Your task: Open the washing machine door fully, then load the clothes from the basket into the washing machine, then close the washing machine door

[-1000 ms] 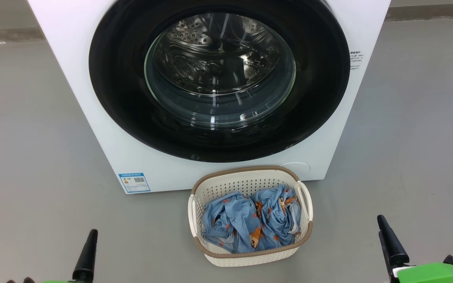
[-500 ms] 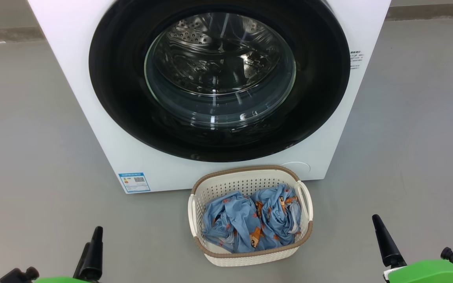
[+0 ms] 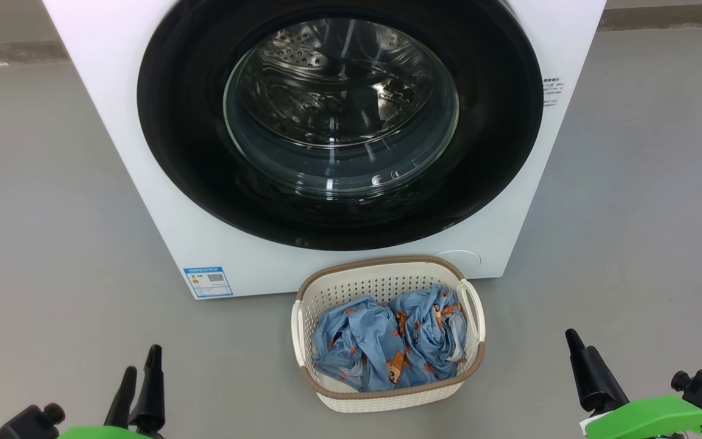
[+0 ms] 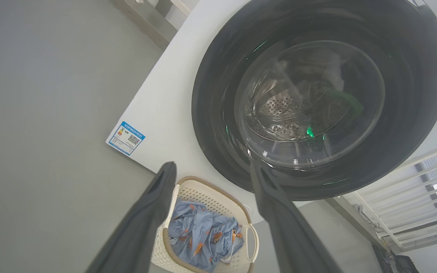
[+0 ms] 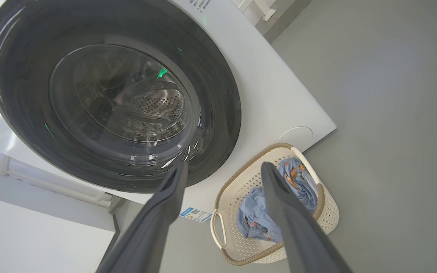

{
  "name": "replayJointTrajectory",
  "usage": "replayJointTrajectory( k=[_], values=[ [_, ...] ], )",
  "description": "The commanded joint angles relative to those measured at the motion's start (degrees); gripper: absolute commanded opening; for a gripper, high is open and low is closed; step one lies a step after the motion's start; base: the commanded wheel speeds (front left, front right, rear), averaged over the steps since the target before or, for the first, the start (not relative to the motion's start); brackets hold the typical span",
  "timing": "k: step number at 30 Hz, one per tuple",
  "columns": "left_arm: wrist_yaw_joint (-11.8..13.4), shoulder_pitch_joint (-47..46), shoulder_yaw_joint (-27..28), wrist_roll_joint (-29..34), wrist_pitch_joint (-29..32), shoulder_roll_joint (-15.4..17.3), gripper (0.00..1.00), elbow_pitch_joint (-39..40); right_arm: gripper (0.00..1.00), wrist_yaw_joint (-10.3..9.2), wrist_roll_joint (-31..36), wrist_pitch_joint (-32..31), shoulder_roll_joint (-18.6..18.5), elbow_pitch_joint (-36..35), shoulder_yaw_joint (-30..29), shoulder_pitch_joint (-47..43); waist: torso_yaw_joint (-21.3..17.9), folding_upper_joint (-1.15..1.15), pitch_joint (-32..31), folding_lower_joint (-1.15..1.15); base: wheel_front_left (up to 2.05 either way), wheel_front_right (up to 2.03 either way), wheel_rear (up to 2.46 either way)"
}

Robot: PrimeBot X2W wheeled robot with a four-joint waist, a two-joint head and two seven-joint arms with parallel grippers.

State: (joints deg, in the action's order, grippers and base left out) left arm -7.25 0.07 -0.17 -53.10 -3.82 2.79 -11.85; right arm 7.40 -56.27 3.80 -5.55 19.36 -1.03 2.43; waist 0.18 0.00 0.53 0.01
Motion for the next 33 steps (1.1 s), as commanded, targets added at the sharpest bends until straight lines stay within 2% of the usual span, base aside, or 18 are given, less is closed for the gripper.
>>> replayJointTrajectory(
  k=[1, 33],
  values=[
    [-0.12, -0.90, 0.76, 2.50, -0.95, 1.12, 1.00, 2.12, 1.00, 0.05, 2.17, 1.05, -0.92, -1.22, 1.05, 2.40, 0.02, 0.00, 0.06, -0.01, 0.00, 0.00, 0.00],
    [-0.18, -0.07, -0.67, 23.05, -6.35, 2.38, 1.00, 5.41, 1.00, 0.07, 21.52, 6.41, -3.16, -1.59, 4.78, 3.28, -0.18, 0.00, 0.27, -0.01, 0.00, 0.00, 0.00]
  ],
)
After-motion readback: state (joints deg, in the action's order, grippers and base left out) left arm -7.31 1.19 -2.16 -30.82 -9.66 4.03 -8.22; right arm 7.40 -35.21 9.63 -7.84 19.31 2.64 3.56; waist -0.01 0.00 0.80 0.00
